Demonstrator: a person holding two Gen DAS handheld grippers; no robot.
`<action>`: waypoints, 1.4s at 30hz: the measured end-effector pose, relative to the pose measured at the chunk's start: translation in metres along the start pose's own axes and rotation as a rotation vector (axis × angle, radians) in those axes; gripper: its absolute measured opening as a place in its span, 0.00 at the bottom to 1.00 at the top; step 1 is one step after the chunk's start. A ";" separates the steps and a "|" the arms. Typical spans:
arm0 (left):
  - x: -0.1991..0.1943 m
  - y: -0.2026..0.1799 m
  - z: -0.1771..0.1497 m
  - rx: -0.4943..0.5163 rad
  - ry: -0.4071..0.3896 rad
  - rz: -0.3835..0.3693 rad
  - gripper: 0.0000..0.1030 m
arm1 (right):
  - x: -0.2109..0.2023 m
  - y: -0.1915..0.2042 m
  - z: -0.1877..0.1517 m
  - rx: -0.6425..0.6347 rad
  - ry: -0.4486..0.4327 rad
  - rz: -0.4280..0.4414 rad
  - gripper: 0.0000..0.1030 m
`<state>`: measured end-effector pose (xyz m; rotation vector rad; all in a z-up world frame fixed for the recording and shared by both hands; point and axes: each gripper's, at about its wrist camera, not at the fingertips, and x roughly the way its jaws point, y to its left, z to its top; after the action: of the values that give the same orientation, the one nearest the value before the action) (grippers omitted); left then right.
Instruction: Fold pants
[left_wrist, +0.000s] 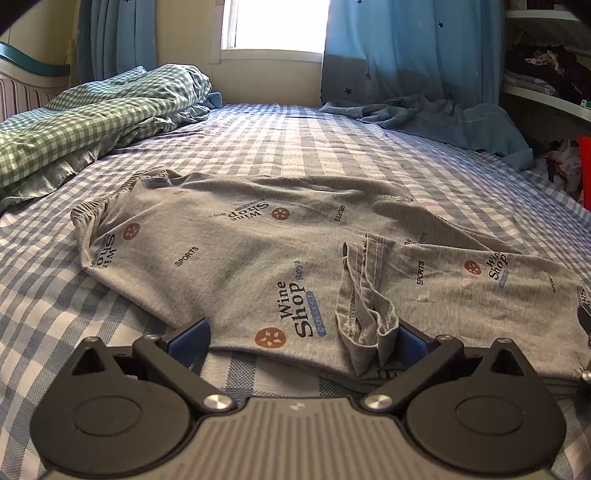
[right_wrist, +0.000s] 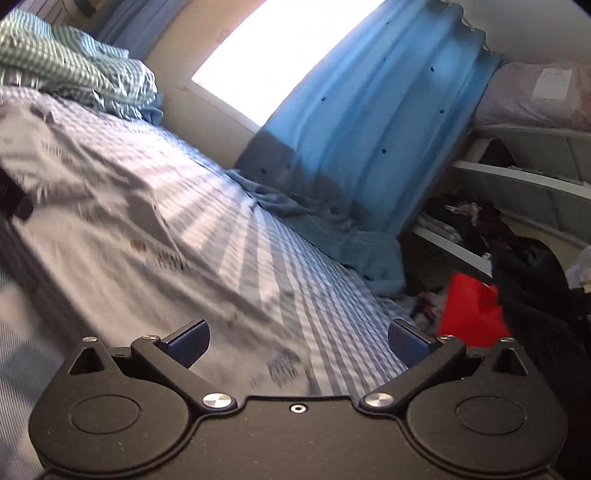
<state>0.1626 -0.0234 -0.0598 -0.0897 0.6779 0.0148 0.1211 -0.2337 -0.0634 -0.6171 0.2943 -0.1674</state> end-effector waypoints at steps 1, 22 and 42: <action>0.000 0.004 0.001 -0.011 0.001 -0.011 1.00 | 0.006 0.003 0.008 -0.004 -0.007 0.035 0.99; 0.015 0.202 0.038 -0.417 -0.053 0.026 0.99 | 0.198 0.100 0.127 -0.043 0.084 0.399 0.99; 0.055 0.246 0.054 -0.700 -0.124 -0.054 0.53 | 0.055 0.060 0.062 0.192 0.158 0.349 0.99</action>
<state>0.2289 0.2258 -0.0716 -0.7734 0.5205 0.2049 0.1971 -0.1646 -0.0629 -0.3553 0.5269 0.0912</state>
